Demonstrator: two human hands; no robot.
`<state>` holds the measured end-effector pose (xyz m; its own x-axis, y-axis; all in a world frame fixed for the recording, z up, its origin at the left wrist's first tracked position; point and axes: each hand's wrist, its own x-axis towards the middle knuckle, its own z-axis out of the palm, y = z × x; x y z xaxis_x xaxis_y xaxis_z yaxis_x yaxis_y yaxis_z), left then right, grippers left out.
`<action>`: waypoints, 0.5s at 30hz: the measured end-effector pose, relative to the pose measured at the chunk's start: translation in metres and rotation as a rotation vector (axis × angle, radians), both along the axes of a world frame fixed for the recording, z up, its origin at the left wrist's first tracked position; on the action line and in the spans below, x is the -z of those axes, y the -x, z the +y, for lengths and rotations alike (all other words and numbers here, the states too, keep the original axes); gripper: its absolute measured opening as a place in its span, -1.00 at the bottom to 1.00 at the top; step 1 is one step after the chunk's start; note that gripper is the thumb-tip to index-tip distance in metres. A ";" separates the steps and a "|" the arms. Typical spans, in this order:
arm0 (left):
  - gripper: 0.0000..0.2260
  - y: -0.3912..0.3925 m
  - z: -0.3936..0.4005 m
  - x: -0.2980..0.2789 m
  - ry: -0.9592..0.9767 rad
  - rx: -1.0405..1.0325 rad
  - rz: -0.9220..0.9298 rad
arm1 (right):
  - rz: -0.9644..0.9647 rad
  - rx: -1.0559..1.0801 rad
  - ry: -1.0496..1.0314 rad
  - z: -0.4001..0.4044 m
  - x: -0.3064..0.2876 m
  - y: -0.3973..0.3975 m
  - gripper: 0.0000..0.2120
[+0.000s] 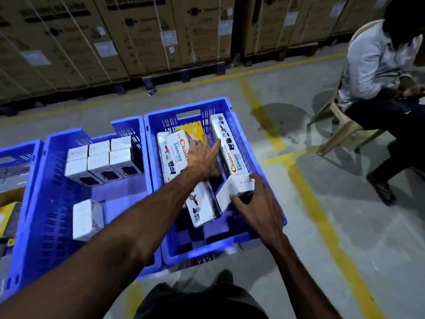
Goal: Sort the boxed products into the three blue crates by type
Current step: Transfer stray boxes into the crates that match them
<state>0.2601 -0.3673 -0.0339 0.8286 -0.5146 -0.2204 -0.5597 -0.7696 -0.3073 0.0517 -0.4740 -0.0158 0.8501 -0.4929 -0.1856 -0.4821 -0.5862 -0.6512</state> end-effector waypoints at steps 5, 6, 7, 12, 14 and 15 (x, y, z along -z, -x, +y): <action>-0.08 -0.028 -0.003 0.005 -0.211 0.049 0.102 | -0.039 0.008 -0.008 0.000 -0.002 0.007 -0.38; -0.14 -0.030 -0.004 0.005 -0.212 0.058 0.123 | -0.044 0.011 -0.012 0.000 -0.002 0.008 -0.38; -0.19 -0.031 -0.004 0.005 -0.191 0.060 0.145 | -0.052 0.017 -0.021 0.000 -0.001 0.008 -0.38; -0.24 -0.019 0.020 -0.022 0.125 0.029 0.211 | -0.219 0.114 -0.255 0.001 -0.004 0.000 -0.42; -0.25 -0.009 0.044 -0.034 0.408 -0.025 0.216 | -0.325 0.157 -0.430 0.004 -0.008 -0.009 -0.46; -0.27 -0.002 0.059 -0.040 0.555 -0.064 0.190 | -0.385 0.173 -0.516 0.007 -0.011 -0.014 -0.48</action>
<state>0.2623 -0.3082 0.0060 0.8340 -0.5460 -0.0798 -0.5130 -0.8204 0.2525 0.0657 -0.4670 -0.0051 0.8192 -0.5578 -0.1334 -0.2184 -0.0884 -0.9718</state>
